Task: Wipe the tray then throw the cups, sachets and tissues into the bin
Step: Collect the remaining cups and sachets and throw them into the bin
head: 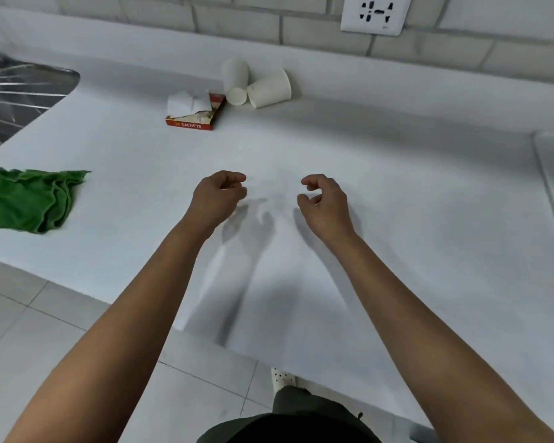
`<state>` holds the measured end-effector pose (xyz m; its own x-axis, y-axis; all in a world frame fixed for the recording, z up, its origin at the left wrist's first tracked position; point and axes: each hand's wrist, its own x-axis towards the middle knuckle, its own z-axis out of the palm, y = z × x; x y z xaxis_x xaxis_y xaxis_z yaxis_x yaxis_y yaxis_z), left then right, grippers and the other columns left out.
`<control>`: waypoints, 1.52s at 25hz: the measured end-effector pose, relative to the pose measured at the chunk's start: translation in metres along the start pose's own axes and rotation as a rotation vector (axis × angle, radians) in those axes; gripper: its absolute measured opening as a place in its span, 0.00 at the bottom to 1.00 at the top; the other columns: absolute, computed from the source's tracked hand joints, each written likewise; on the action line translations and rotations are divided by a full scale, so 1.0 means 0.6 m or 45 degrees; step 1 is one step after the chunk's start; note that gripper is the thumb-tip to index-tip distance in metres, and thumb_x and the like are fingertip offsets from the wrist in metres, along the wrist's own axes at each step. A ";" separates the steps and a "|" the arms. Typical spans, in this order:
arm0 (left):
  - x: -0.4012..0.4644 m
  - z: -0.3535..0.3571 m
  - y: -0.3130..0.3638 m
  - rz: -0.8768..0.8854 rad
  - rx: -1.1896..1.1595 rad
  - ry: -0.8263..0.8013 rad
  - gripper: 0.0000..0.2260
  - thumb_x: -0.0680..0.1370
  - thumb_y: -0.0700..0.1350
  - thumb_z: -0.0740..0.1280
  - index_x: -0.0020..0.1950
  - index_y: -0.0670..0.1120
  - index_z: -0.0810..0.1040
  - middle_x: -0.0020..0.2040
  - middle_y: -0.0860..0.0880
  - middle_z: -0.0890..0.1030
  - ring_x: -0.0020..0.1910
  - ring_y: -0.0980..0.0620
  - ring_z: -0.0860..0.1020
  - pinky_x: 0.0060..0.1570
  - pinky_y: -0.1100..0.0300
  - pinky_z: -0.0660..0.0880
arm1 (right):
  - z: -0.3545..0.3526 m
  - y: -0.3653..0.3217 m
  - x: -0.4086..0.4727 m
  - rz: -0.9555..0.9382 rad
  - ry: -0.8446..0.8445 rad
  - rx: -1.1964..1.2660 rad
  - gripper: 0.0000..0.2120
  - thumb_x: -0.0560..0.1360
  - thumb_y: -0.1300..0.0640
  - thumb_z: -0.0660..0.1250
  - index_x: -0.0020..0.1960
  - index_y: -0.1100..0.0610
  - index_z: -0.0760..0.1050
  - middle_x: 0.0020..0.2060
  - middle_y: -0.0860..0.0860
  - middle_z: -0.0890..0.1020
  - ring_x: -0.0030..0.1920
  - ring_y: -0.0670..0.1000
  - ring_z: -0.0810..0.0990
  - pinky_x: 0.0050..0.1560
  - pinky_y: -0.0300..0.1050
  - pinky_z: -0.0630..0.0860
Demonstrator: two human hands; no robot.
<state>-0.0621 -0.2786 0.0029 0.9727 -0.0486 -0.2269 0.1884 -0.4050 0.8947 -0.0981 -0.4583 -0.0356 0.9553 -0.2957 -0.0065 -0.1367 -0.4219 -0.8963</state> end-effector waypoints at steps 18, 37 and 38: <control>0.455 -0.216 0.002 0.185 0.458 0.209 0.26 0.72 0.48 0.69 0.69 0.48 0.69 0.70 0.42 0.66 0.67 0.45 0.70 0.62 0.57 0.69 | 0.234 -0.122 0.243 0.239 0.085 -0.030 0.13 0.75 0.58 0.65 0.59 0.56 0.73 0.53 0.51 0.72 0.51 0.47 0.71 0.50 0.38 0.68; 0.586 -0.269 -0.045 0.041 0.306 -0.143 0.18 0.74 0.42 0.70 0.62 0.38 0.74 0.59 0.41 0.78 0.51 0.44 0.77 0.37 0.60 0.78 | 0.419 -0.195 0.369 0.544 0.264 -0.174 0.20 0.75 0.50 0.64 0.61 0.61 0.68 0.57 0.57 0.75 0.56 0.56 0.76 0.50 0.45 0.74; 0.583 -0.271 -0.047 0.028 0.257 -0.160 0.17 0.74 0.41 0.69 0.61 0.38 0.74 0.57 0.41 0.79 0.49 0.44 0.77 0.34 0.60 0.77 | 0.419 -0.198 0.368 0.535 0.277 -0.110 0.18 0.76 0.52 0.63 0.61 0.61 0.68 0.57 0.56 0.76 0.56 0.55 0.77 0.46 0.42 0.75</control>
<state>0.2950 -0.1358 -0.0391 0.9494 -0.1678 -0.2655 0.1240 -0.5762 0.8078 0.1948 -0.2579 -0.0419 0.7370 -0.6243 -0.2590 -0.5291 -0.2945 -0.7958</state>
